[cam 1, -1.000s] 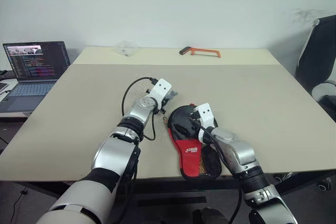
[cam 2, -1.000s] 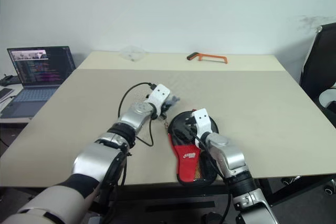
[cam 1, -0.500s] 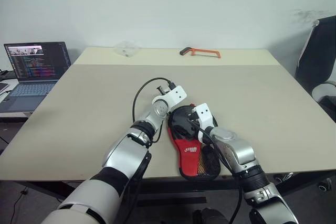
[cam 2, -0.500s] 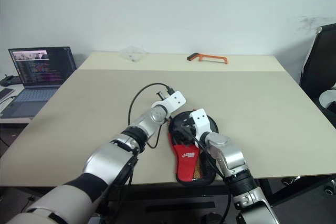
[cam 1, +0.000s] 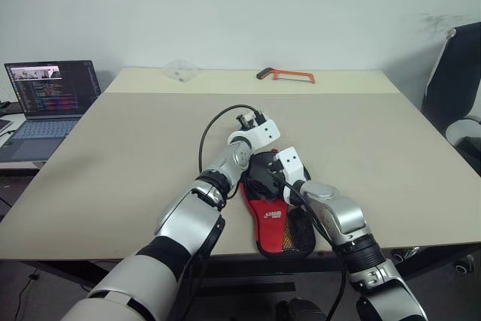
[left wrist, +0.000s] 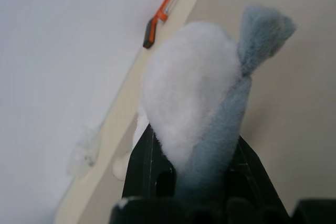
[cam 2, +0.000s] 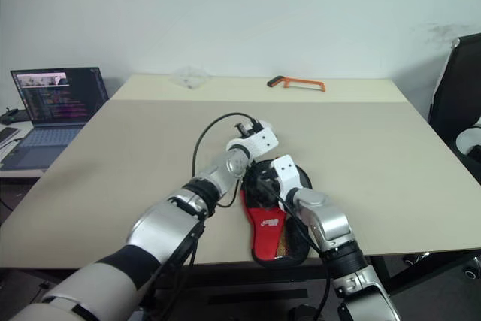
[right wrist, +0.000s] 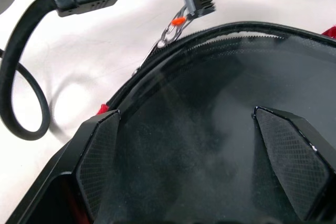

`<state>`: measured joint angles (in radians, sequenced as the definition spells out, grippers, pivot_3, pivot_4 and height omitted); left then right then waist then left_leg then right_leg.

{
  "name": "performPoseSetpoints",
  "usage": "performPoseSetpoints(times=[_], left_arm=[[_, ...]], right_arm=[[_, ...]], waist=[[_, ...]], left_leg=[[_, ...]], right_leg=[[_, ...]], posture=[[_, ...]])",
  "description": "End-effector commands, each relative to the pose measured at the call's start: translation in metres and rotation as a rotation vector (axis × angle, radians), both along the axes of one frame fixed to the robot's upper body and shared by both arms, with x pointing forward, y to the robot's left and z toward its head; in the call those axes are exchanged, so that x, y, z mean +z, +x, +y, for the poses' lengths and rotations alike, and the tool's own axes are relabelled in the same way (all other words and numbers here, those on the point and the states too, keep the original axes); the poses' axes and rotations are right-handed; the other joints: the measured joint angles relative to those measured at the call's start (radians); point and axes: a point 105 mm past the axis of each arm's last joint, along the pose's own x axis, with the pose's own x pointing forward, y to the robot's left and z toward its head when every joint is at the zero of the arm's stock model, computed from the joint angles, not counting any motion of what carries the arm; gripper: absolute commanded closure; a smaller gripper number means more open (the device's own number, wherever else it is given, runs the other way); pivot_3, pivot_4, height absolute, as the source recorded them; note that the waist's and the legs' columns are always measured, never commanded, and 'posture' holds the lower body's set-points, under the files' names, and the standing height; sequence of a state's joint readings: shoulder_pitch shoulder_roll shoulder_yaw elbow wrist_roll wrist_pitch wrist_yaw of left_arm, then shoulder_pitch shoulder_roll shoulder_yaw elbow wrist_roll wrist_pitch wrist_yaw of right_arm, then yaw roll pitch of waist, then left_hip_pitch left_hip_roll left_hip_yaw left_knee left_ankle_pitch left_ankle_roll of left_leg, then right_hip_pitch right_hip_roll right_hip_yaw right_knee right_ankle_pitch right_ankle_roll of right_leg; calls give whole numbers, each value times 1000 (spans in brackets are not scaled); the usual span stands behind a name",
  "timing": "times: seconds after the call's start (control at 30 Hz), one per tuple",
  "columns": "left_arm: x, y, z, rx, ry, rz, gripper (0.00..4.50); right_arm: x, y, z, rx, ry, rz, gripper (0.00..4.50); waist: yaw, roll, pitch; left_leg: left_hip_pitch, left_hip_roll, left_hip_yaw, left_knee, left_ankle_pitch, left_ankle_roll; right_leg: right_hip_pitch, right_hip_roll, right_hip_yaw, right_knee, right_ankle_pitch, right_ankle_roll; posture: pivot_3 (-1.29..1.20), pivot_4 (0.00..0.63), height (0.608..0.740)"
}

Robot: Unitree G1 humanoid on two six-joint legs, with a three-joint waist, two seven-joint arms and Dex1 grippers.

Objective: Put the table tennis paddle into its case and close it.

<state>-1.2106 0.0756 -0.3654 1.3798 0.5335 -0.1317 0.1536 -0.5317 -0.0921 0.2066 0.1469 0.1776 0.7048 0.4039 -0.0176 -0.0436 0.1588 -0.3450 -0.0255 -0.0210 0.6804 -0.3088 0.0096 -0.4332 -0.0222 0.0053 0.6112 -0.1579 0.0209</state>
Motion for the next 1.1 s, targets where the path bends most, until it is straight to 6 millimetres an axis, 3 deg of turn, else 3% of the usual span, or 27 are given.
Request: performPoseSetpoints(times=[0.03,0.67,1.1], left_arm=[[33,1,-18,-55,17,-130,4068],[21,-10,-52,-178,83,-86,4068],[26,-22,-76,-343,274,-195,4069]], right_arm=[[-62,-26,-10,-6,-91,261,0],[-66,-35,-11,-8,-86,305,0],[-67,-39,-13,-14,-81,315,0]], waist=[[0,0,0],[-1,0,0],[0,0,0]], left_leg=[[0,0,0,0,0,0],[0,0,0,0,0,0],[0,0,0,-1,0,0]], right_leg=[[0,0,0,0,0,0],[0,1,0,-1,-1,1],[0,1,0,-1,-2,2]], posture=[[0,150,740],[0,150,740],[0,150,740]])
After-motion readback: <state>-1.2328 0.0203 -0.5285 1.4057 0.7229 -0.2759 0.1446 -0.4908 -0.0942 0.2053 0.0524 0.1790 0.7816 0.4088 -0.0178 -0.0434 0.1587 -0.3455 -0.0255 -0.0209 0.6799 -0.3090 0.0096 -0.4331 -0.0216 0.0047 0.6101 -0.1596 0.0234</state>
